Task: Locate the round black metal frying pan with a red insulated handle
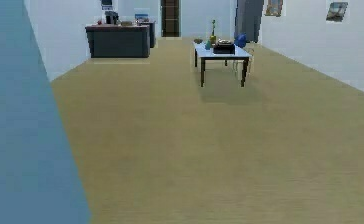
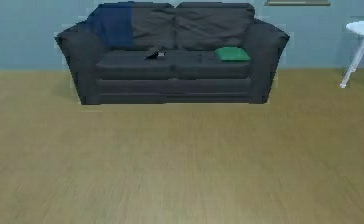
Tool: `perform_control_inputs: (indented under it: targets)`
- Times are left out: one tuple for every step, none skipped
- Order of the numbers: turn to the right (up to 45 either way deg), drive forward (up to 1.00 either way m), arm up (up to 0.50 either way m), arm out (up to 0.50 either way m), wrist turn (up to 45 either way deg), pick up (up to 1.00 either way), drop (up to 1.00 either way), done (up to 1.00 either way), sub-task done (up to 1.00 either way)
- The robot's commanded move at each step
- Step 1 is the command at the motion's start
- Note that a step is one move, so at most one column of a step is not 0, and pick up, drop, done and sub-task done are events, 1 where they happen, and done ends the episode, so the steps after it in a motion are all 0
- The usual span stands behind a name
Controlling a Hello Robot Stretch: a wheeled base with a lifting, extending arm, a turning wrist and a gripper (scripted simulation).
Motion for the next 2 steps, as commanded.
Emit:
perform_control_inputs:
  targets:
    - [0.0,1.00,0.00,0.00,0.0,0.00,0.00,0.00,0.00]
    - [-6.0,0.00,0.00,0.00,0.0,0.00,0.00,0.00,0.00]
